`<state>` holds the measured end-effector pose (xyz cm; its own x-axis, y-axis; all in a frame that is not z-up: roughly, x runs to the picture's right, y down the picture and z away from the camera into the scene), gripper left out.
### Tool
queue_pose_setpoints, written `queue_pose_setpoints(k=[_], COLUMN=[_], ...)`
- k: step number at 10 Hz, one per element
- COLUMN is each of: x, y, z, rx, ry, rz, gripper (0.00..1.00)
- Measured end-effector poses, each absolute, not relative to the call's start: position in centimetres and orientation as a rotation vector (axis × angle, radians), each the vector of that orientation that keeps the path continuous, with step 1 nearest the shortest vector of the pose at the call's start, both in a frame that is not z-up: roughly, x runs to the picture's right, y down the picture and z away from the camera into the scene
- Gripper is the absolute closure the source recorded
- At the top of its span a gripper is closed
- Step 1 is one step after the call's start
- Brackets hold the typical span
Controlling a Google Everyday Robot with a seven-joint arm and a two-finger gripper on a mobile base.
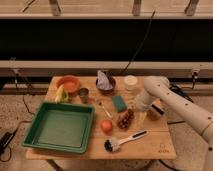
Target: Place grapes in paper cup
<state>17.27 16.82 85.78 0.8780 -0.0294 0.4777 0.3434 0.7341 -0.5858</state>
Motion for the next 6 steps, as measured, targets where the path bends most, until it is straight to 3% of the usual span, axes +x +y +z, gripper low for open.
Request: queue_pose_setpoints(k=[6], x=[17.1], y=[17.84], z=[86.55], rx=[-0.746], ry=[-0.479], rz=[-0.203], gripper=[0.85])
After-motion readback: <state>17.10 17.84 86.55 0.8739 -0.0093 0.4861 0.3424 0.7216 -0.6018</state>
